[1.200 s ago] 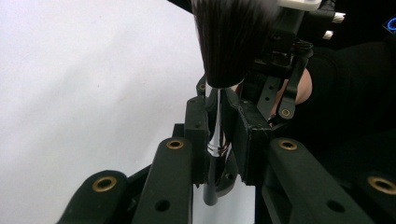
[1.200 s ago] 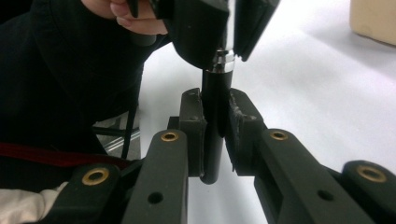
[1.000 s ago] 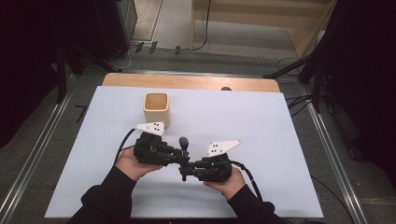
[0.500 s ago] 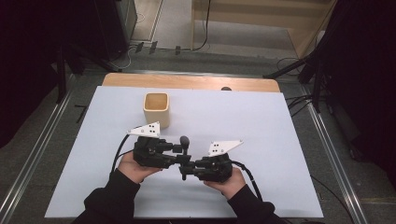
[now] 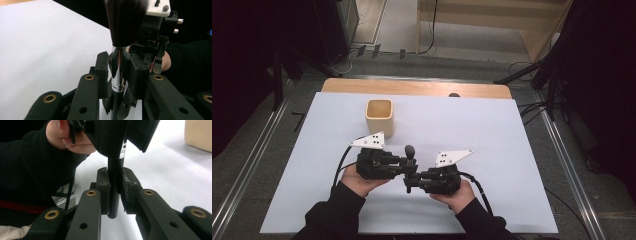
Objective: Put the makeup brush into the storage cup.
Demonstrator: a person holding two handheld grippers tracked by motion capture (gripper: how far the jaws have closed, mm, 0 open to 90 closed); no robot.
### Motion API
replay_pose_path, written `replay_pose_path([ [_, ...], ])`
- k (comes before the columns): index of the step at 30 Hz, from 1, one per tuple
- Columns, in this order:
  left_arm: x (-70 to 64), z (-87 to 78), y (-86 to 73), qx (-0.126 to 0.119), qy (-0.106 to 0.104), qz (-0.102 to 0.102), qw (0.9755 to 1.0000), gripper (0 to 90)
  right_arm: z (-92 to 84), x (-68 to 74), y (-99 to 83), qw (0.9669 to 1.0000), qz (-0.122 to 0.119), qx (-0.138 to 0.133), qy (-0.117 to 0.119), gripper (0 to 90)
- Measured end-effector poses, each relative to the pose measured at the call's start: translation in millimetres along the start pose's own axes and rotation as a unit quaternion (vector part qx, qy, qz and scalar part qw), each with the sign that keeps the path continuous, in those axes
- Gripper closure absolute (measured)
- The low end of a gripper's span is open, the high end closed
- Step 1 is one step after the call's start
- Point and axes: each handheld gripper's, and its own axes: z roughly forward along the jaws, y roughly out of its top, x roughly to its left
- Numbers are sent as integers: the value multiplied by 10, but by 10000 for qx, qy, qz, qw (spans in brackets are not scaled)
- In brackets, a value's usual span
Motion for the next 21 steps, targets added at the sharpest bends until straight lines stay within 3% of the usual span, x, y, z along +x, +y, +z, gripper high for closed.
replay_pose_path([
  [6,7,-4,-7,-16,-31,96,9999,764,0,0,1,10000,1,4,-1,791],
  [21,31,-6,6,56,-107,47,9999,773,1,-5,2,10000,-16,2,-36,785],
])
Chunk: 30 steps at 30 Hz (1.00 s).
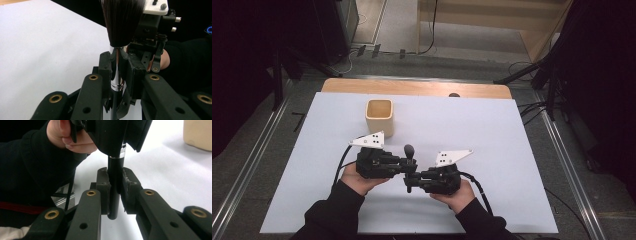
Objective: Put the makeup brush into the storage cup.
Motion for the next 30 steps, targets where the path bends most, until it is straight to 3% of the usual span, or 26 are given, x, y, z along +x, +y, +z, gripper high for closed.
replay_pose_path([
  [6,-4,4,1,44,24,6,10000,773,2,13,3,10000,-72,6,-32,767],
  [19,-6,-17,11,146,88,29,9998,774,13,23,2,9997,-209,-42,-112,529],
  [24,-1,-43,17,118,138,41,9998,774,11,46,-10,9982,-535,-26,-283,450],
  [30,-1,-67,21,160,207,29,9997,774,4,57,-12,9977,-605,-15,-290,389],
])
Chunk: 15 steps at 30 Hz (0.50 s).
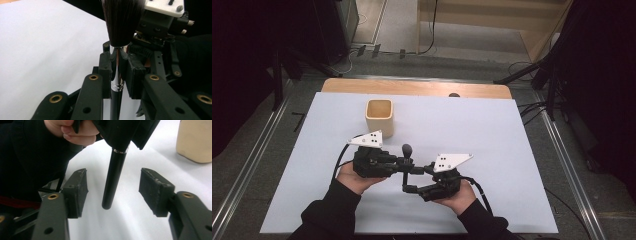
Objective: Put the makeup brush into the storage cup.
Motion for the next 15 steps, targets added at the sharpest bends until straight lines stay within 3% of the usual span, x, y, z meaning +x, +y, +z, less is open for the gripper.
replay_pose_path([
  [15,21,-79,7,102,90,-40,9999,774,-39,-4,7,9999,40,40,-92,260],
])
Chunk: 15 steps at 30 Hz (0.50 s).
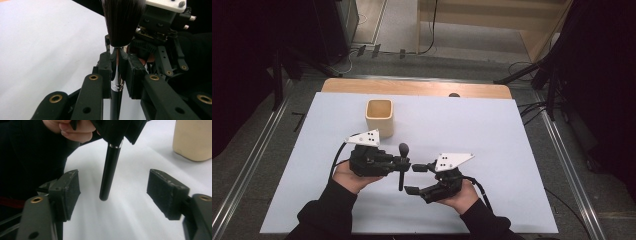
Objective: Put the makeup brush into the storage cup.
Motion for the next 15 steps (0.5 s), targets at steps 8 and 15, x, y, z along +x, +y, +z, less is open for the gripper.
replay_pose_path([
  [8,6,-40,2,49,38,3,10000,774,-1,33,-6,9998,-144,148,-33,229],
  [15,-3,-68,4,11,121,17,9999,774,-24,27,-23,9996,-194,214,-65,224],
])
